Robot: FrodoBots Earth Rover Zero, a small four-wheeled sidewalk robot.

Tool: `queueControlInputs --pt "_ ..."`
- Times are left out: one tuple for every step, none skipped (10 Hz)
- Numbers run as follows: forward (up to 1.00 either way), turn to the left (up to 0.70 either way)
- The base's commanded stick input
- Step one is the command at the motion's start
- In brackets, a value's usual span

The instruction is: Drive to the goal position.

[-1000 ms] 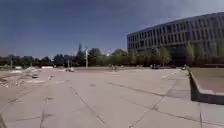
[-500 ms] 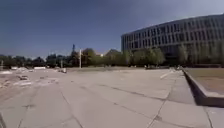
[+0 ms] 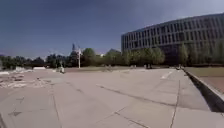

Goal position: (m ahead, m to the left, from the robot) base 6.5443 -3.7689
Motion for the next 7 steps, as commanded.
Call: queueControlInputs --pt "0.7 0.01" --pt "0.7 0.01" --pt "0.7 0.01" --pt "0.7 0.01" --pt "0.7 0.01" --pt "0.7 0.01" --pt "0.7 0.01"
